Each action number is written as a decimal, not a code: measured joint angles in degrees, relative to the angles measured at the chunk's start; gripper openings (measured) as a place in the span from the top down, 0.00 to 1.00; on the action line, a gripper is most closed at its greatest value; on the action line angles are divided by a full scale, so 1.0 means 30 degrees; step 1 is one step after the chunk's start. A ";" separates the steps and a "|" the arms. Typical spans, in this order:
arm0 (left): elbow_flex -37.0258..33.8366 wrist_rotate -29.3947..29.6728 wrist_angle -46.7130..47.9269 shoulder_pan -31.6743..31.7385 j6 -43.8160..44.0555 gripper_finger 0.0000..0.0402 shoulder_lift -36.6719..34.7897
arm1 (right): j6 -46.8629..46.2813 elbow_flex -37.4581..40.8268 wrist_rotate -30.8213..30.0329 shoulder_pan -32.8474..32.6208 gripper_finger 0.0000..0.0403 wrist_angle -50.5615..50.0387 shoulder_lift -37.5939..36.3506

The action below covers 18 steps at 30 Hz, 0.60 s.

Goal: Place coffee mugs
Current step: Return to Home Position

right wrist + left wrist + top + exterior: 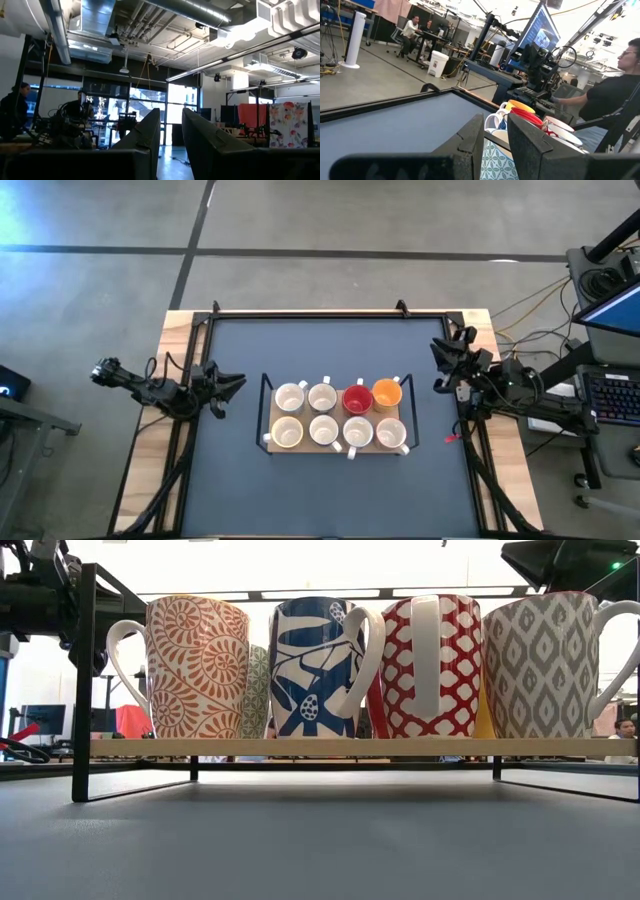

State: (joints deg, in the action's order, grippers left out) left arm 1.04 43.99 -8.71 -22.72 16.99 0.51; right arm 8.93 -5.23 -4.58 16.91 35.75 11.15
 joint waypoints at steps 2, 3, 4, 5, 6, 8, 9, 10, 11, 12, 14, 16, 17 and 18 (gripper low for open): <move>0.0000 0.0000 0.0001 0.0005 0.0000 0.83 0.0000 | 0.0000 0.0000 0.0000 0.0000 0.83 0.0000 -0.0041; 0.0000 0.0000 -0.0001 0.0001 0.0000 0.83 0.0000 | 0.0000 0.0000 0.0000 0.0000 0.83 0.0007 -0.0041; 0.0000 0.0002 0.0004 0.0007 0.0000 0.83 0.0000 | 0.0000 0.0000 0.0000 0.0000 0.83 0.0000 -0.0041; 0.0000 0.0002 0.0005 0.0004 0.0000 0.83 0.0000 | 0.0000 0.0000 0.0000 0.0000 0.83 0.0000 -0.0035; 0.0000 0.0000 0.0003 0.0007 0.0000 0.83 0.0000 | 0.0004 0.0000 0.0000 0.0000 0.83 0.0000 -0.0041; 0.0000 0.0000 0.0002 0.0007 0.0000 0.83 0.0000 | 0.0007 0.0000 0.0000 0.0000 0.83 0.0000 -0.0041; 0.0000 0.0000 0.0002 0.0004 0.0000 0.83 0.0000 | 0.0007 0.0000 0.0000 0.0000 0.83 -0.0002 -0.0052; 0.0000 0.0000 0.0001 0.0005 0.0000 0.83 0.0000 | 0.0007 0.0000 0.0000 0.0000 0.83 0.0000 -0.0078; 0.0000 0.0000 0.0000 0.0007 0.0000 0.83 0.0000 | 0.0007 0.0000 0.0000 0.0000 0.83 0.0014 -0.0078; 0.0000 0.0007 0.0000 0.0006 0.0000 0.83 0.0000 | 0.0007 0.0000 0.0000 0.0000 0.83 0.0015 -0.0078; 0.0000 0.0000 0.0003 0.0007 0.0000 0.83 0.0000 | 0.0007 0.0000 0.0000 0.0000 0.83 -0.0007 -0.0078; 0.0000 0.0002 0.0007 0.0004 0.0000 0.83 0.0000 | 0.0007 0.0000 0.0000 0.0000 0.83 0.0000 -0.0096; 0.0000 0.0000 0.0001 0.0005 0.0000 0.83 0.0000 | 0.0007 0.0000 0.0000 0.0000 0.83 0.0000 -0.0122; 0.0000 0.0000 0.0001 0.0003 0.0000 0.83 0.0000 | 0.0007 0.0000 0.0000 0.0000 0.83 -0.0014 -0.0185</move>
State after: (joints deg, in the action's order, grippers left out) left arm 1.04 43.99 -8.70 -22.71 16.99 0.51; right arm 8.95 -5.23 -4.58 16.91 35.71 10.59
